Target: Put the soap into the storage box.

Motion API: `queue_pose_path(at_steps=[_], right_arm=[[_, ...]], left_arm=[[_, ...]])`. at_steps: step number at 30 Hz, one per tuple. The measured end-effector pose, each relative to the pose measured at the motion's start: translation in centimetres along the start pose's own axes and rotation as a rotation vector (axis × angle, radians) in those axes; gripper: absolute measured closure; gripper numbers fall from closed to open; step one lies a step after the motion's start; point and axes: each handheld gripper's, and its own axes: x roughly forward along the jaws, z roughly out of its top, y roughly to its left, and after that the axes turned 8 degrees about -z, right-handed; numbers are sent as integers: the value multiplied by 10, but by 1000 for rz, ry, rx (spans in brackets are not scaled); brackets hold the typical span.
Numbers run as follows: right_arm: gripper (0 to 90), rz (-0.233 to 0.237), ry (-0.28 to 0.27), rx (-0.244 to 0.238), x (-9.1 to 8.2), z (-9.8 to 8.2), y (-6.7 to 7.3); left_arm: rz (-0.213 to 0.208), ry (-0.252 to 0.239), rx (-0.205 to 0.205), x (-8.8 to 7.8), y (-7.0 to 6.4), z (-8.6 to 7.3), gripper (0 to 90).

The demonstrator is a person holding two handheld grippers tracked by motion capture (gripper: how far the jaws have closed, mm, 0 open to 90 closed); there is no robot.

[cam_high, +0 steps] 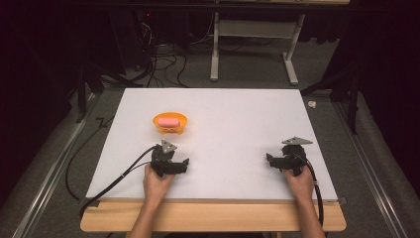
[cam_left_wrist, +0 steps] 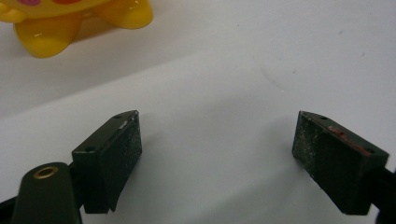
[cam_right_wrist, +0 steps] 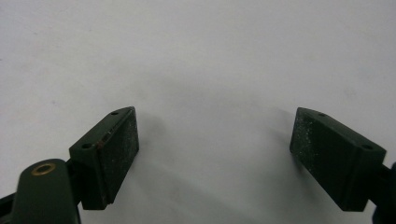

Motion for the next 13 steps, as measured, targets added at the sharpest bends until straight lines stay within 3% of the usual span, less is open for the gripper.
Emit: queue_pose_path(at_steps=[13], right_arm=[[160, 0, 0, 0, 0, 0, 0]], left_arm=[[-4, 1, -3, 0, 1, 0, 159]])
